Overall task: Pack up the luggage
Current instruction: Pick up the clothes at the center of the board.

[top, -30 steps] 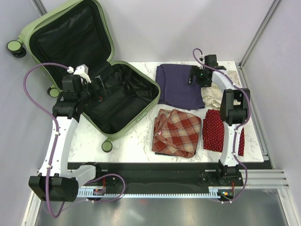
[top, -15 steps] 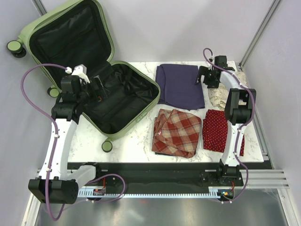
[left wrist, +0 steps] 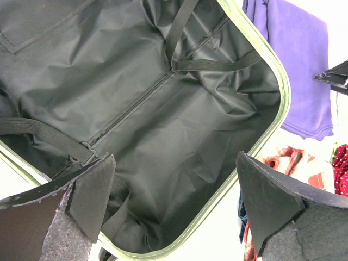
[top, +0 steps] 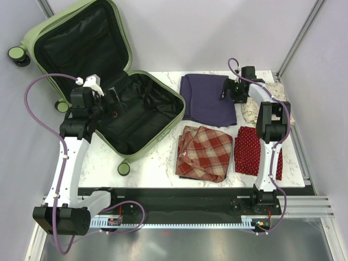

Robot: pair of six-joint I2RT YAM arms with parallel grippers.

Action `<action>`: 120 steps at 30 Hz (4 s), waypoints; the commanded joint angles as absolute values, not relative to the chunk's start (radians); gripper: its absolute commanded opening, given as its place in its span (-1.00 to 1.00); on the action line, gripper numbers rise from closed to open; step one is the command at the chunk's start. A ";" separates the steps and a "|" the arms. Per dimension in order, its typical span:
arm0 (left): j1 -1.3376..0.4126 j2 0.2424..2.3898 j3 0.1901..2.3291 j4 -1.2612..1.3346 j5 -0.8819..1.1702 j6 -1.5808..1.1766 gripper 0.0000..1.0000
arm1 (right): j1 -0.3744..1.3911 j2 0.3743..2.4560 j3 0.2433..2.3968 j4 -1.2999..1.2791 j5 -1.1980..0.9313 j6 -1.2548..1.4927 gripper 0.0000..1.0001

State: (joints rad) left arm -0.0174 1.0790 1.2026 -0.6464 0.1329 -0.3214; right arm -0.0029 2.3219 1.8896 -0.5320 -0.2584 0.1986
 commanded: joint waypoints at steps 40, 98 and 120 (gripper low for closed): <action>-0.463 1.428 1.472 -0.499 0.051 -0.331 1.00 | -0.063 2.293 1.847 -0.646 -0.104 0.166 -1.00; -0.698 2.232 2.165 -0.417 -0.003 -0.500 1.00 | -0.074 2.045 1.894 -0.641 -0.245 0.328 -1.00; -0.581 1.935 1.980 -0.503 0.112 -0.512 1.00 | 0.021 2.014 2.255 -0.744 -0.253 0.362 -1.00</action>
